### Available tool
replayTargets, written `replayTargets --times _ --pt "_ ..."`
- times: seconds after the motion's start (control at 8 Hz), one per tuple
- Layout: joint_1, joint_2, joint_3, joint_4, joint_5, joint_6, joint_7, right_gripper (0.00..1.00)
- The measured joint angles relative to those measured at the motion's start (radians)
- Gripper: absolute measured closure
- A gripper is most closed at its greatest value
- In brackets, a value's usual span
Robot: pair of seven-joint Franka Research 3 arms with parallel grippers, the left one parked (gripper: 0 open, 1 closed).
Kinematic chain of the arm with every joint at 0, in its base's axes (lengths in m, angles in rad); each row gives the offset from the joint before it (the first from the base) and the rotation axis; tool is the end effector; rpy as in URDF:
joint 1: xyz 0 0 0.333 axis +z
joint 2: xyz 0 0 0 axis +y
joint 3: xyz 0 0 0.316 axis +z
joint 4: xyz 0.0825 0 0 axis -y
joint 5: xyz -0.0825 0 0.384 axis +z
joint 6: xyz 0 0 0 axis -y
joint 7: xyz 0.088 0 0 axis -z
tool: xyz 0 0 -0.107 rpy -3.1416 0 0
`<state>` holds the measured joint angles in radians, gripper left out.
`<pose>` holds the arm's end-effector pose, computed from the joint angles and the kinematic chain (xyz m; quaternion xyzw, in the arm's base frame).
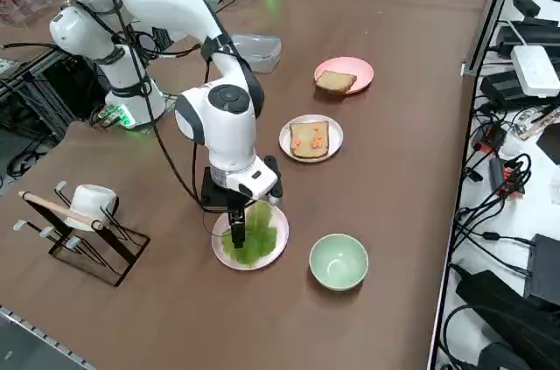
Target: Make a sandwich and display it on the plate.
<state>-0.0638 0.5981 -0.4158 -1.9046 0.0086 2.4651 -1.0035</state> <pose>0.5660 -0.2805 0.2074 0.9517 0.2858 -0.0713 0.0861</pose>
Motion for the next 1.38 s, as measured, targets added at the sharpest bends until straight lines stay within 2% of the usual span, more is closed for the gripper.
replayTargets --times 0.12,0.5,0.62,0.75,1.0,1.12,1.38 --pt "0.0 0.003 0.0 0.0 0.0 0.004 0.0 0.14" --pt "0.0 0.008 0.0 0.0 0.0 0.015 0.0 0.31" --pt "0.0 0.01 0.0 0.0 0.0 0.016 0.0 0.45" --pt "0.0 0.01 0.0 0.001 0.0 0.017 0.0 0.51" --pt "-0.001 0.01 0.0 0.018 0.0 0.02 0.0 0.9" --pt "-0.002 0.01 -0.001 0.027 0.0 0.02 0.001 0.95" --pt "-0.003 0.006 -0.002 0.042 0.0 0.02 0.001 0.95"
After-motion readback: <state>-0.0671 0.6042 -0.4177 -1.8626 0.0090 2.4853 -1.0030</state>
